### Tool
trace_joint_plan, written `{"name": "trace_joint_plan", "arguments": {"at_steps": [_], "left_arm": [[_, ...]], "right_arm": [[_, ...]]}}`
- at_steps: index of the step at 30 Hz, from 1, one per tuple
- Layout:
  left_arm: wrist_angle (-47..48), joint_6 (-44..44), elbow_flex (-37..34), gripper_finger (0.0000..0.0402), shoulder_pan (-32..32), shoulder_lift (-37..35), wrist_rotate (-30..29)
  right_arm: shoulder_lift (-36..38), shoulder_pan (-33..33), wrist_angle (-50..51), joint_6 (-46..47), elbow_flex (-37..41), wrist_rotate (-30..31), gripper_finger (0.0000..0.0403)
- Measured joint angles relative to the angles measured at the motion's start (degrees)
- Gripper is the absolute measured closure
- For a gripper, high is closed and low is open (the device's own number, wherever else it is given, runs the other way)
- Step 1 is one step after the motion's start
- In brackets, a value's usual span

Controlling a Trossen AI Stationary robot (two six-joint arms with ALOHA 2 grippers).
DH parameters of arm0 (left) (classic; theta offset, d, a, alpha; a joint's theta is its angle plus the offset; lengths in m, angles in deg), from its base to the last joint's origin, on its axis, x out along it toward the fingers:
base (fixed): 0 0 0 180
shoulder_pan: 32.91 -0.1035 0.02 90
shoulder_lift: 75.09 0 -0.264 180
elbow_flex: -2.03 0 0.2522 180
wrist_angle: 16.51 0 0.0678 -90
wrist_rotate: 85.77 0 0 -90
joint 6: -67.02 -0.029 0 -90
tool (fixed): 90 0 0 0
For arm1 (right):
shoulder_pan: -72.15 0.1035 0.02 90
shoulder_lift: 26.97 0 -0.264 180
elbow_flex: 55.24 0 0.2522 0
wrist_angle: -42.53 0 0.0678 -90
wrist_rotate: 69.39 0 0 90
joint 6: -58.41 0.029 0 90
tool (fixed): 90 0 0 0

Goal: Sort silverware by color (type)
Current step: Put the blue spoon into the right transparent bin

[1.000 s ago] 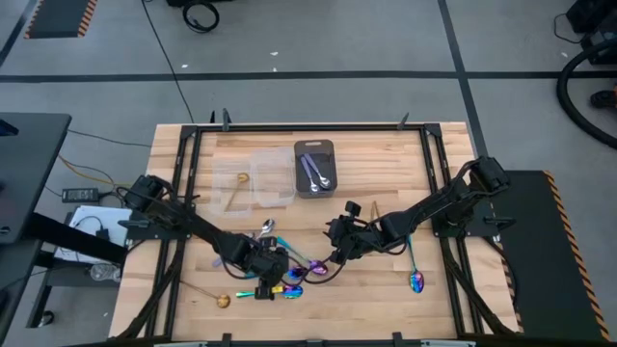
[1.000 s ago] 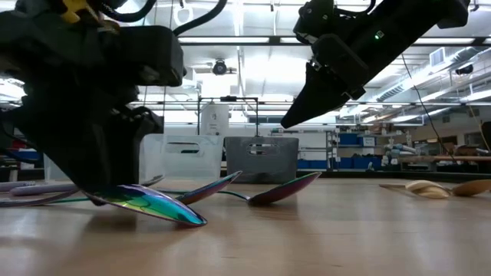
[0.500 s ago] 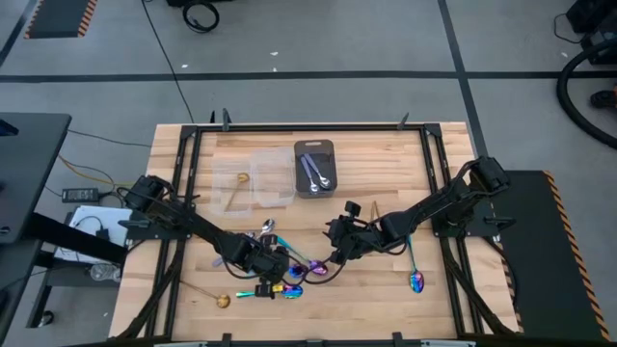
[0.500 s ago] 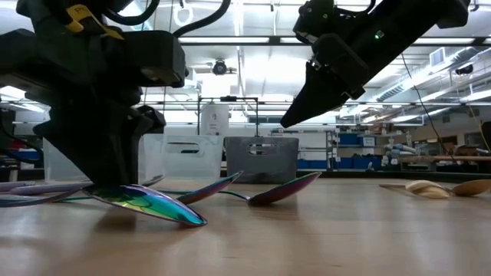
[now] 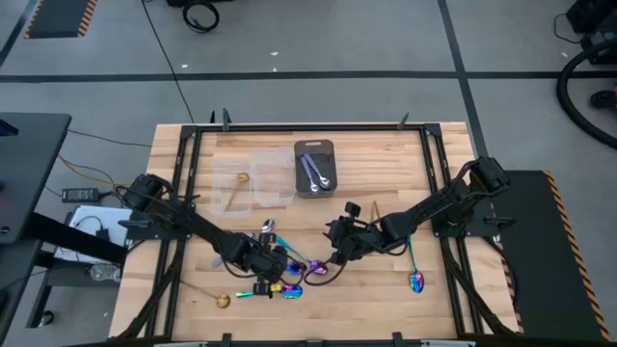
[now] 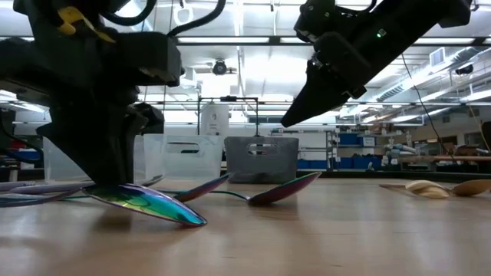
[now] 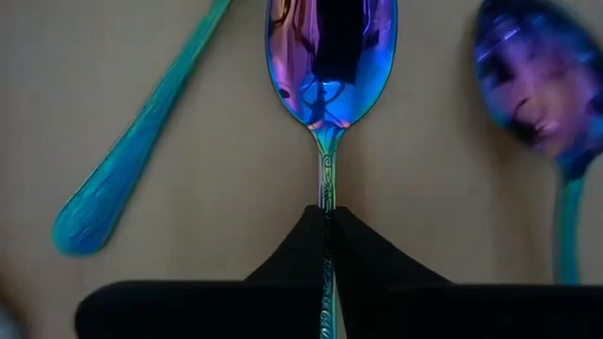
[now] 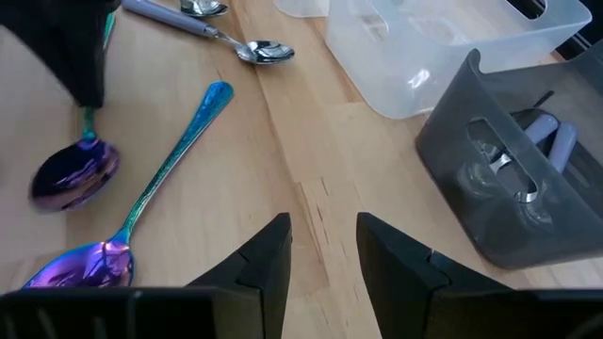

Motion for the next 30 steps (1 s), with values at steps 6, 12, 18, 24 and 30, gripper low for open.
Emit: {"name": "trace_joint_plan", "arguments": {"at_steps": [6,12,18,24,30], "left_arm": [[4.4,0.2,-0.2,0.0386,-1.2,-2.5,-1.7],[4.7,0.1,0.0,0.0386,-1.4,-2.4,-1.7],[7.4,0.8,0.1,0.0386,-1.7,-5.2,-1.6],[8.9,1.8,0.2,0.0386,-2.6,-9.5,-2.1],[14.4,2.6,0.2,0.0386,-3.4,-15.9,-4.8]], "right_arm": [[0.0,0.0,-0.3,-0.2,0.0,0.0,0.0271],[0.0,0.0,-0.3,-0.2,0.0,0.0,0.0271],[0.0,0.0,-0.3,-0.2,0.0,0.0,0.0271],[0.0,0.0,-0.4,-0.2,0.0,0.0,0.0271],[0.0,0.0,-0.4,-0.2,0.0,0.1,0.0271]]}}
